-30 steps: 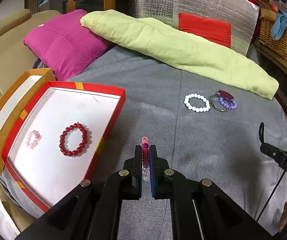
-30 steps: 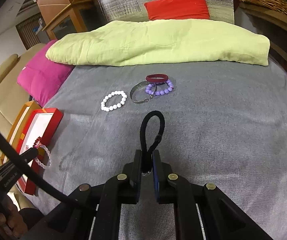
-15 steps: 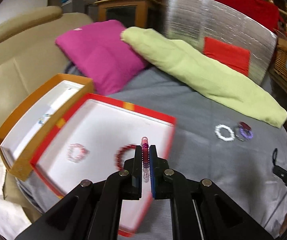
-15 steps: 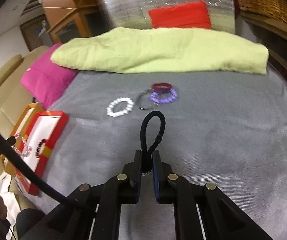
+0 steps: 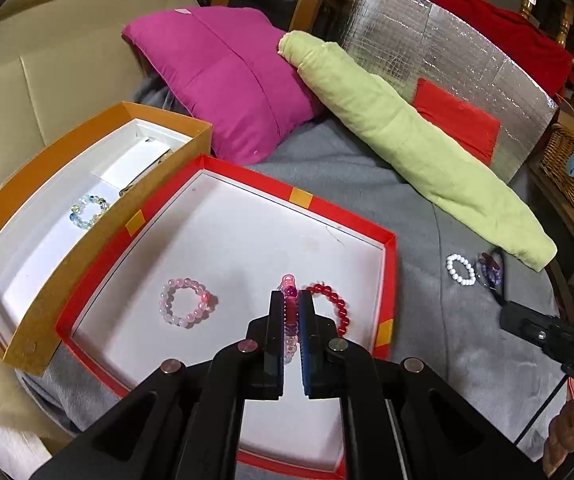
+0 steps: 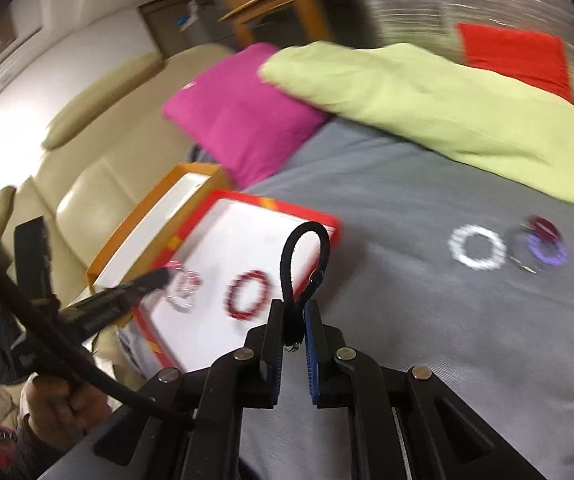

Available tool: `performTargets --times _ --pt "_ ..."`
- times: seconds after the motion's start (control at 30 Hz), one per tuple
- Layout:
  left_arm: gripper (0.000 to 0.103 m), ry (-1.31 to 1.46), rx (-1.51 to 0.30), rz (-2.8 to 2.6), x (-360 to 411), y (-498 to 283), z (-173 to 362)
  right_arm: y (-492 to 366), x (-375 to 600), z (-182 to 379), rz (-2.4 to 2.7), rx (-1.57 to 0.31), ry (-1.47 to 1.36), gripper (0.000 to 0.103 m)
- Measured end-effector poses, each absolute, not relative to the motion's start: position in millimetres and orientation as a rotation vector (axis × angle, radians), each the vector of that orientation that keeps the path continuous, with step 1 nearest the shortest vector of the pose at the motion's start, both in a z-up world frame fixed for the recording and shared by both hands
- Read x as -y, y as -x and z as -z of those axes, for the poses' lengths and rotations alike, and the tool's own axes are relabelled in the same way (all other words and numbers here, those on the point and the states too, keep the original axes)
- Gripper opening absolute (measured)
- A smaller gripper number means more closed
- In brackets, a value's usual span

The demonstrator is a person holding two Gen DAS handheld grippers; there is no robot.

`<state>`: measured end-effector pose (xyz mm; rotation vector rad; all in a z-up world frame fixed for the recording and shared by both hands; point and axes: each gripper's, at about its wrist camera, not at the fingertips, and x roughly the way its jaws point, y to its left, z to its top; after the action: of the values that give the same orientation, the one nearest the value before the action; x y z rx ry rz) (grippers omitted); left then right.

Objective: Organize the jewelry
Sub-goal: 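Carry the keychain and bracelet into the tray and open both grippers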

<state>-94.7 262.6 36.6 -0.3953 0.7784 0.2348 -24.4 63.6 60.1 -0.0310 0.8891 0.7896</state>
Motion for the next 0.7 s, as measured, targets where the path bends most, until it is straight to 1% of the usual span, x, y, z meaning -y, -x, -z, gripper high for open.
performTargets --times 0.23,0.47,0.7 --pt "0.007 0.386 -0.797 -0.223 -279 68 -31 -3 -123 -38 -0.831 -0.983 0.064 0.011" --pt "0.007 0.373 -0.812 -0.241 -296 33 -27 -34 -155 -11 -0.809 -1.05 0.089 0.011" --pt "0.007 0.395 -0.857 -0.273 -317 12 -8 -57 -174 13 -0.776 -1.105 0.098 0.011"
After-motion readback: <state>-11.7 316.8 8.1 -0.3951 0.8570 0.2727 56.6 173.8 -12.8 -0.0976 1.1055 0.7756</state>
